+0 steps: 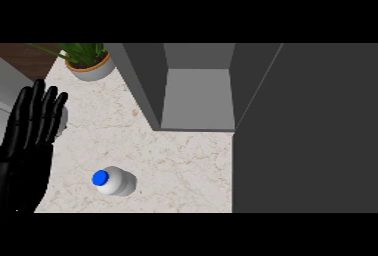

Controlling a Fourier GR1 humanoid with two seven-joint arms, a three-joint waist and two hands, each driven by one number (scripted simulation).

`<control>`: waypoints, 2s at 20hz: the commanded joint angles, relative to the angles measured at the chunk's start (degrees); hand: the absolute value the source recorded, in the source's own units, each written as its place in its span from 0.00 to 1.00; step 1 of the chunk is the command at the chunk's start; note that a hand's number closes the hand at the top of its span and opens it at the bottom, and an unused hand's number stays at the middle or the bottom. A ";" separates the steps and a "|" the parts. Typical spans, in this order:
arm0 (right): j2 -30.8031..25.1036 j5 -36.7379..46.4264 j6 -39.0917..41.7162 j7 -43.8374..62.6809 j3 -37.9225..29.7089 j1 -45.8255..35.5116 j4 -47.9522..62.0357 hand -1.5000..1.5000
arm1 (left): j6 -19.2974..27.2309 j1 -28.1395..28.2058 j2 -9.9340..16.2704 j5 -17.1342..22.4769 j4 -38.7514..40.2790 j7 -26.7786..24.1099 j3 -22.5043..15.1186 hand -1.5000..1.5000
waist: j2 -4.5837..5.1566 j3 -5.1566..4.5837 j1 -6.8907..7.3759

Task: Pick up the bottled water, place it into the cabinet and close the cabinet

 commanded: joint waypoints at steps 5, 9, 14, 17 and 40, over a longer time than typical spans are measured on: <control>0.68 3.13 0.12 -0.52 2.61 8.04 -6.02 0.00 | 7.69 16.35 -5.02 -8.74 -14.55 -0.56 -1.56 0.00 | 0.32 0.31 -0.16; -0.67 -3.00 6.88 4.98 9.36 11.35 -9.99 0.00 | 14.43 22.03 -5.37 1.48 -16.12 4.21 -6.57 0.00 | 0.24 0.25 -0.05; 0.01 -1.26 5.40 12.85 14.64 14.10 -20.05 0.00 | 18.05 29.44 -5.42 -4.27 -25.54 6.35 -16.04 0.00 | 0.41 0.27 -0.51; 1.09 0.87 4.66 12.82 17.27 15.48 -20.89 0.00 | 17.90 34.48 -5.43 -5.40 -25.03 3.05 -19.66 0.00 | 0.43 0.27 -0.47; 1.62 9.80 -2.60 18.87 28.03 12.03 -24.24 0.00 | 23.73 32.21 -1.17 -4.37 -14.54 4.54 -17.40 0.00 | 0.64 0.25 -1.07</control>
